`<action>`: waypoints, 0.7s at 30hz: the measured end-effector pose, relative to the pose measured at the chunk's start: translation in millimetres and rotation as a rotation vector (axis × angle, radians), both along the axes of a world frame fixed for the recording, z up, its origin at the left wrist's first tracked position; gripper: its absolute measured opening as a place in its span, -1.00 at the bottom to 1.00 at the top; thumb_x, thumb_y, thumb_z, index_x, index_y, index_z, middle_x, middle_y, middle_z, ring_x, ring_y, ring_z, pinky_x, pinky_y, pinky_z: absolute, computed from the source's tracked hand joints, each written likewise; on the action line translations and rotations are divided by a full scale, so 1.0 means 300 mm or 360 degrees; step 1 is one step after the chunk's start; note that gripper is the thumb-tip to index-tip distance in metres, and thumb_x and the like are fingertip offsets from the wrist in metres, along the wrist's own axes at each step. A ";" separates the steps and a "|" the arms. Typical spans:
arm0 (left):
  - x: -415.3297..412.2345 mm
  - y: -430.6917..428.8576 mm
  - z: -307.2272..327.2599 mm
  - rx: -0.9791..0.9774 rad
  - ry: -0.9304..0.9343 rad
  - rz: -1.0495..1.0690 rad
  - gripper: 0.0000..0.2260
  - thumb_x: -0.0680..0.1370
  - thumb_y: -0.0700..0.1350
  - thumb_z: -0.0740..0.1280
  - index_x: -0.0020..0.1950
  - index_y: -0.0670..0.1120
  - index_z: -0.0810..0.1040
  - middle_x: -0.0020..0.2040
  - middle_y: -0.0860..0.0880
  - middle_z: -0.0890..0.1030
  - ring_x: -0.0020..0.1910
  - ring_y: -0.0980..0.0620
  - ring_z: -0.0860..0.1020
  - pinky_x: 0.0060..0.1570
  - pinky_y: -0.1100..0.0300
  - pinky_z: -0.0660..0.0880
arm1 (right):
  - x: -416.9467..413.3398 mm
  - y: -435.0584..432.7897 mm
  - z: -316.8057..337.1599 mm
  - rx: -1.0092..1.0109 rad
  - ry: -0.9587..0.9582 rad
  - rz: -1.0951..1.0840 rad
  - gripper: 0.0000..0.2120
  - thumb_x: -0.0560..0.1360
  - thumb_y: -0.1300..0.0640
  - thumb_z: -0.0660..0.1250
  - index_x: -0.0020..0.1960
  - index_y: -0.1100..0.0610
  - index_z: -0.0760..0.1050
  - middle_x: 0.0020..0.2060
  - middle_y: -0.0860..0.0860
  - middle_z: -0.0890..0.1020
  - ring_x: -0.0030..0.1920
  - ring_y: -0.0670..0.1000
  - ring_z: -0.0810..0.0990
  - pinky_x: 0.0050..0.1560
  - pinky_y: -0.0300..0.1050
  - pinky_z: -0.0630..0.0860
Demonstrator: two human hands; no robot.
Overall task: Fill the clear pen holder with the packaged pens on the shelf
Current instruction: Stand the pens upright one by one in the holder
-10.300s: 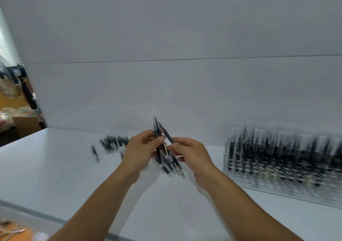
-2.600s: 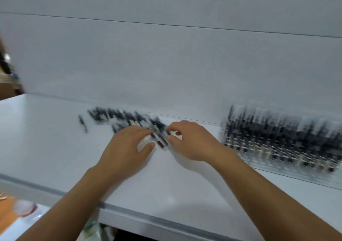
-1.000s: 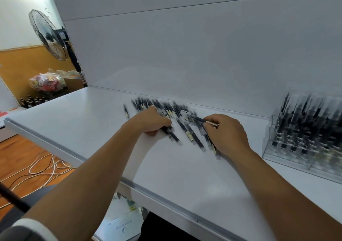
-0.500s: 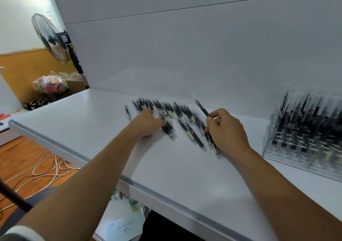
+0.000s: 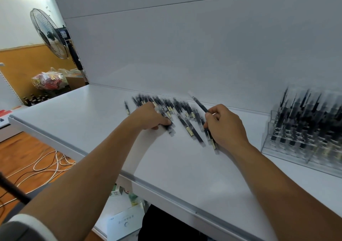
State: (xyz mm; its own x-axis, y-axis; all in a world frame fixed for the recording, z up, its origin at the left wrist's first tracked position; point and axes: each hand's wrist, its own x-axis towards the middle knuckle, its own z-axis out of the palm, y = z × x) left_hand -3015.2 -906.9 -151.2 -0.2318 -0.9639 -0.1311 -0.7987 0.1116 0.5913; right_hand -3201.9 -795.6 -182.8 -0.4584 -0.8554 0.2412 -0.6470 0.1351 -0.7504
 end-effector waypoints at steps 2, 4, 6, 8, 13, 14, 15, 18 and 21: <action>-0.012 0.012 0.009 -0.0074 -0.0097 -0.0017 -0.55 0.42 0.06 0.50 0.10 -0.13 0.37 -0.23 0.04 0.54 -0.33 0.10 0.60 -0.35 0.20 0.38 | 0.001 0.002 0.002 -0.0004 0.0004 0.0004 -0.90 0.61 0.01 0.16 0.00 -0.03 0.43 -0.22 -0.08 0.68 -0.15 -0.02 0.60 -0.10 -0.05 0.52; -0.029 0.019 0.017 -0.0055 -0.0124 -0.0032 -0.58 0.45 0.03 0.48 0.08 -0.11 0.33 -0.20 0.03 0.52 -0.33 0.09 0.58 -0.35 0.21 0.39 | 0.003 0.007 0.005 -0.0012 -0.0004 0.0010 -0.90 0.61 0.02 0.16 0.00 -0.03 0.44 -0.24 -0.08 0.68 -0.18 -0.06 0.59 -0.16 -0.09 0.49; -0.040 0.020 0.019 0.0027 -0.0072 -0.0050 -0.68 0.48 -0.03 0.46 0.00 -0.12 0.35 -0.26 -0.02 0.50 -0.32 0.03 0.53 -0.44 0.25 0.33 | 0.004 0.011 0.007 -0.0019 -0.0010 0.0013 -0.90 0.61 0.02 0.16 0.00 -0.03 0.44 -0.25 -0.09 0.68 -0.21 -0.09 0.58 -0.21 -0.13 0.45; -0.041 0.019 0.018 0.0087 0.0029 -0.0034 -0.72 0.49 -0.11 0.44 -0.04 -0.09 0.32 -0.32 -0.06 0.48 -0.31 -0.02 0.45 -0.48 0.23 0.25 | 0.003 0.013 0.008 -0.0028 -0.0010 0.0009 -0.90 0.61 0.02 0.17 0.00 -0.03 0.44 -0.24 -0.09 0.68 -0.20 -0.09 0.58 -0.21 -0.13 0.45; -0.007 0.012 -0.013 0.0085 0.0324 0.0122 -0.81 0.48 -0.17 0.43 -0.04 -0.18 0.44 -0.35 -0.10 0.50 -0.44 0.03 0.44 -0.46 0.24 0.35 | 0.000 0.013 0.005 -0.0035 -0.0025 0.0010 -0.90 0.61 0.02 0.16 0.01 -0.03 0.45 -0.25 -0.09 0.68 -0.19 -0.07 0.59 -0.14 -0.07 0.51; 0.001 0.013 -0.020 0.0094 0.0392 0.0148 -0.84 0.49 -0.18 0.41 -0.08 -0.19 0.46 -0.34 -0.10 0.52 -0.42 0.02 0.46 -0.44 0.24 0.37 | 0.001 0.012 0.004 -0.0034 -0.0029 0.0010 -0.90 0.61 0.02 0.16 0.01 -0.03 0.45 -0.24 -0.08 0.68 -0.19 -0.06 0.60 -0.12 -0.06 0.53; 0.007 0.017 -0.025 0.0104 0.0465 0.0161 -0.87 0.50 -0.19 0.40 -0.08 -0.18 0.47 -0.33 -0.10 0.52 -0.41 0.02 0.46 -0.45 0.25 0.36 | 0.002 0.010 0.005 -0.0030 -0.0031 0.0013 -0.90 0.61 0.02 0.16 0.01 -0.03 0.45 -0.24 -0.08 0.68 -0.18 -0.05 0.60 -0.11 -0.05 0.53; 0.008 0.035 -0.023 0.0118 0.0772 0.0122 -0.92 0.52 -0.23 0.37 -0.05 -0.17 0.49 -0.29 -0.09 0.45 -0.42 0.05 0.32 -0.56 0.30 0.21 | 0.008 0.012 0.011 -0.0026 -0.0049 0.0021 -0.90 0.61 0.01 0.16 0.01 -0.02 0.43 -0.22 -0.08 0.68 -0.16 -0.04 0.61 -0.10 -0.06 0.53; -0.013 0.073 0.001 0.0094 0.0972 0.0048 -0.96 0.52 -0.20 0.37 -0.08 -0.12 0.53 -0.23 -0.08 0.49 -0.41 0.08 0.34 -0.58 0.31 0.19 | 0.016 0.030 0.032 -0.0067 -0.0111 0.0035 -0.91 0.61 0.03 0.16 0.01 -0.01 0.42 -0.22 -0.10 0.67 -0.18 -0.10 0.61 -0.21 -0.14 0.48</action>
State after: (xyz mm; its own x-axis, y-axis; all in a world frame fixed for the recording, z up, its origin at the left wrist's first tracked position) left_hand -3019.2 -885.1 -150.8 -0.2549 -0.9663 -0.0366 -0.3161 0.0475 0.9475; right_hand -3197.0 -786.8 -173.3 -0.4563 -0.8554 0.2452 -0.5955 0.0888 -0.7985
